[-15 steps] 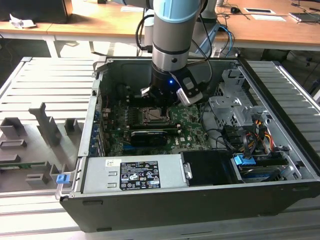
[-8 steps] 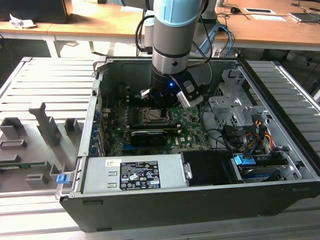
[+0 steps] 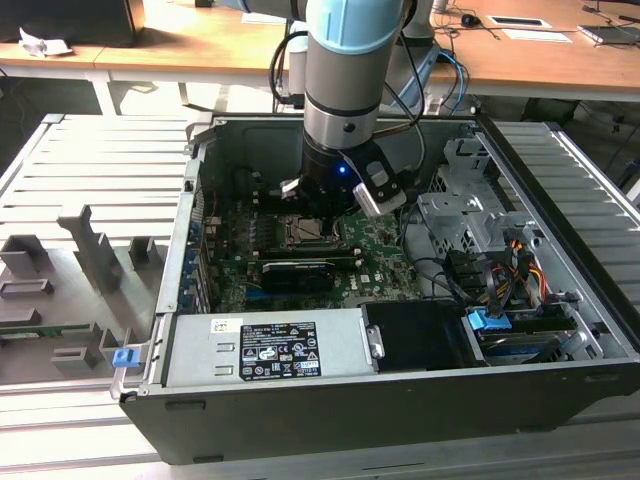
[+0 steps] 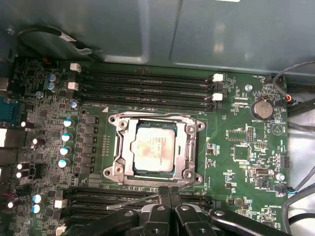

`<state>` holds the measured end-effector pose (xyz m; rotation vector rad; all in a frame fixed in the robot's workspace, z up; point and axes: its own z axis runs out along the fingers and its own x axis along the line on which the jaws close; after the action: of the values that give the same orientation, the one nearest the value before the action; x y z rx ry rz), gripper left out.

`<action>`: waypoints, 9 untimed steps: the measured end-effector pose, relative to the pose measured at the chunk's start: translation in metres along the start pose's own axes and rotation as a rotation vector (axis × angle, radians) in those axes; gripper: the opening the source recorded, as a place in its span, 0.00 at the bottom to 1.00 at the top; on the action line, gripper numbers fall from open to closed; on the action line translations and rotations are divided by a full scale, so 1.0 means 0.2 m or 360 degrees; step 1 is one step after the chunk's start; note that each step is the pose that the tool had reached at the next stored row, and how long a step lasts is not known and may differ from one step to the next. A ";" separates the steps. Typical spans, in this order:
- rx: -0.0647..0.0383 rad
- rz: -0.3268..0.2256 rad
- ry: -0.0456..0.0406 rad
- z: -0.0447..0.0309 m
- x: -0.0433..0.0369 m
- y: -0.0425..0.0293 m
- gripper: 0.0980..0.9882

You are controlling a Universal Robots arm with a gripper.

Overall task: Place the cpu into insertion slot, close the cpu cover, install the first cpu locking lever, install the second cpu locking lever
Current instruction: 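Install the second cpu locking lever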

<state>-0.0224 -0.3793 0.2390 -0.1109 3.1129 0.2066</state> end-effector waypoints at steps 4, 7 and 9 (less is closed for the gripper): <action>0.0000 0.0000 0.0000 0.000 0.008 -0.001 0.01; -0.0002 0.0000 0.0000 -0.001 0.017 -0.003 0.01; -0.0002 0.0000 0.0000 -0.001 0.021 -0.003 0.01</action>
<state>-0.0265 -0.3801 0.2390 -0.1112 3.1127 0.2088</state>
